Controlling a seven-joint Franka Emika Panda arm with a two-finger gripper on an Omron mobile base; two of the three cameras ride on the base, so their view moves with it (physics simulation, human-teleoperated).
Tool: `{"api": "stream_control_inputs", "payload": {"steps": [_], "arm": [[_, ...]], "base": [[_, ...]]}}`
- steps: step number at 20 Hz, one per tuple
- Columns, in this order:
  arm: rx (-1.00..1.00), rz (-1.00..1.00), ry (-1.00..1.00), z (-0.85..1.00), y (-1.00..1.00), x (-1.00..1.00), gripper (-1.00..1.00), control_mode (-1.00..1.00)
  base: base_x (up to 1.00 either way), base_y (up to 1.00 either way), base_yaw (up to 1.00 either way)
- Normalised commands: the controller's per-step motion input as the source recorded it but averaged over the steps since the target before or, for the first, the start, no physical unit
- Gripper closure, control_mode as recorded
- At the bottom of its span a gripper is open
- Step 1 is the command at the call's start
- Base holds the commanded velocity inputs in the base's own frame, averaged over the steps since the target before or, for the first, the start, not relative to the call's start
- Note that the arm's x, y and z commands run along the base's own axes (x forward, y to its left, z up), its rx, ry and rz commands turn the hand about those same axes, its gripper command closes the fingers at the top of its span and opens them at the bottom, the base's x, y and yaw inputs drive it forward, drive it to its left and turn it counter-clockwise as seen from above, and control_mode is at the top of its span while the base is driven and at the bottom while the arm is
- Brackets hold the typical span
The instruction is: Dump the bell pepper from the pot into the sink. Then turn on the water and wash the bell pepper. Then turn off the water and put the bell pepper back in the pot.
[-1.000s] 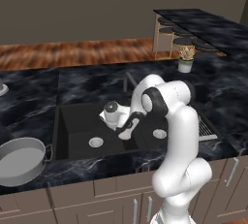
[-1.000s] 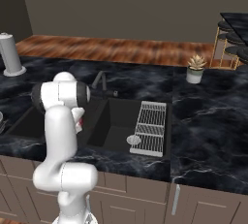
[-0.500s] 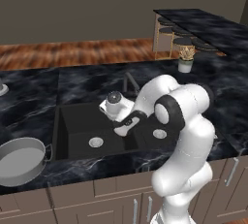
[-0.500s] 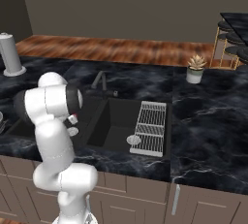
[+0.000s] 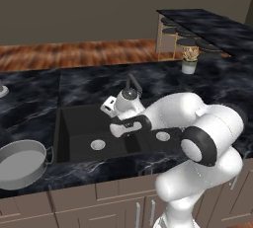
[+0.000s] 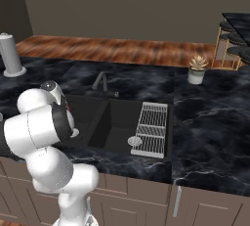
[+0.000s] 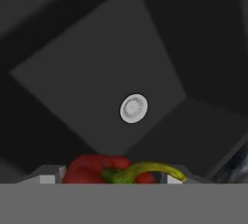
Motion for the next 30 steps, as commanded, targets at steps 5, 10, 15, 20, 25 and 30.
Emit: {"api": "stream_control_inputs", "payload": {"steps": [5,10,15,20,25,30], "arm": [[0.00,0.25,0.00,0.67,0.20,-0.27,1.00,-1.00],[0.00,0.16,0.06,0.97,0.17,-0.01,1.00,-1.00],[0.00,0.11,0.03,0.85,0.33,-0.21,1.00,-1.00],[0.00,0.10,0.02,0.49,0.56,-0.32,1.00,-1.00],[0.00,0.10,0.01,0.22,0.61,-0.35,1.00,-1.00],[0.00,0.11,0.00,-0.14,0.47,-0.43,1.00,-1.00]], "base": [[0.00,0.00,0.00],[0.00,0.00,0.00],[0.00,0.00,0.00],[0.00,0.00,0.00],[0.00,0.00,0.00],[0.00,0.00,0.00]]}}
